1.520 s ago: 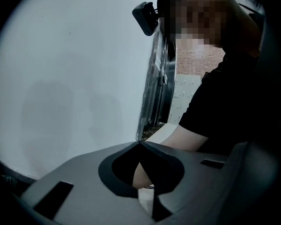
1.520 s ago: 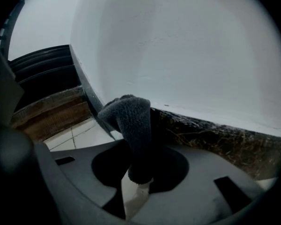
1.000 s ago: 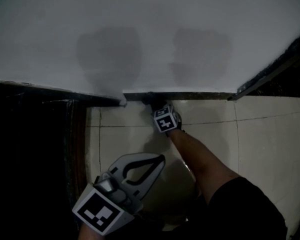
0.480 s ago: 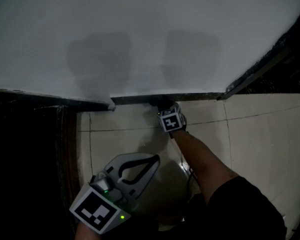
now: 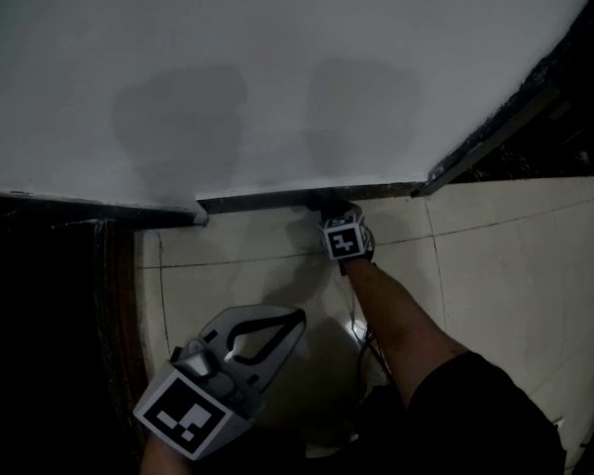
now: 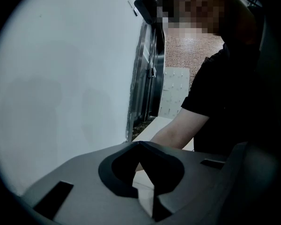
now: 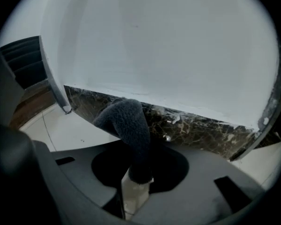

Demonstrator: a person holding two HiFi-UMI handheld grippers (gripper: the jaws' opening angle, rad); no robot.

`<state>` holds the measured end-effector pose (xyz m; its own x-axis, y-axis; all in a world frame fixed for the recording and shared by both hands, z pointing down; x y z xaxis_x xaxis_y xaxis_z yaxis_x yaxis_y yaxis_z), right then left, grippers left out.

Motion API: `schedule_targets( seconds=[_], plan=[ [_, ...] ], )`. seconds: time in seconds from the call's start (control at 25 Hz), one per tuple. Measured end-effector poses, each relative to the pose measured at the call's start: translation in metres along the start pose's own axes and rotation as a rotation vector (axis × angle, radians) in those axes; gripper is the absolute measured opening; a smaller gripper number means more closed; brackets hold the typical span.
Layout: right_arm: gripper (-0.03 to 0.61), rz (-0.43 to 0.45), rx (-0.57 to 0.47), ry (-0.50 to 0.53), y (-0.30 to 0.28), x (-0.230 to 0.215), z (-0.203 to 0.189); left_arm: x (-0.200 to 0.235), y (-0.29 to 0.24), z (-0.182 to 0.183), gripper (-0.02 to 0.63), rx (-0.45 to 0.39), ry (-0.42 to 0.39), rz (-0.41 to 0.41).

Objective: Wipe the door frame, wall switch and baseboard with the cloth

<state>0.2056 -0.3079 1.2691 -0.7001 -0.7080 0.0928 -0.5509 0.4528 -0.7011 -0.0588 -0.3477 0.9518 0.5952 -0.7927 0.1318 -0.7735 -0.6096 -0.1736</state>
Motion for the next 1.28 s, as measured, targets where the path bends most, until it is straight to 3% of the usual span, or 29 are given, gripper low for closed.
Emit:
schedule_targets(
  seconds=[0.28, 0.68, 0.92, 1.28],
  plan=[
    [0.091, -0.099, -0.017, 0.017, 0.009, -0.043, -0.002, 0.006, 0.0, 0.001, -0.006, -0.013, 0.009, 0.016],
    [0.092, -0.106, 0.014, -0.077, 0.014, -0.074, -0.01, 0.001, -0.009, 0.0, -0.006, 0.015, -0.007, 0.0],
    [0.092, -0.162, 0.056, -0.1, 0.023, -0.108, -0.022, -0.002, -0.017, -0.002, -0.006, 0.018, -0.008, -0.021],
    [0.092, -0.192, 0.027, -0.15, 0.032, -0.144, -0.03, -0.002, -0.032, -0.003, -0.006, 0.02, -0.002, -0.032]
  ],
)
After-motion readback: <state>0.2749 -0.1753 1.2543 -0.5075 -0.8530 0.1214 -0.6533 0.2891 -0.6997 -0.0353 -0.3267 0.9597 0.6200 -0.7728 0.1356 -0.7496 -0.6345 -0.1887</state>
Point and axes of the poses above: the fingertips, and each gripper's own axes: y backward along the fingers, x to its left, z out of its top, the point moved 5 cm from there along y, backward along the fingers
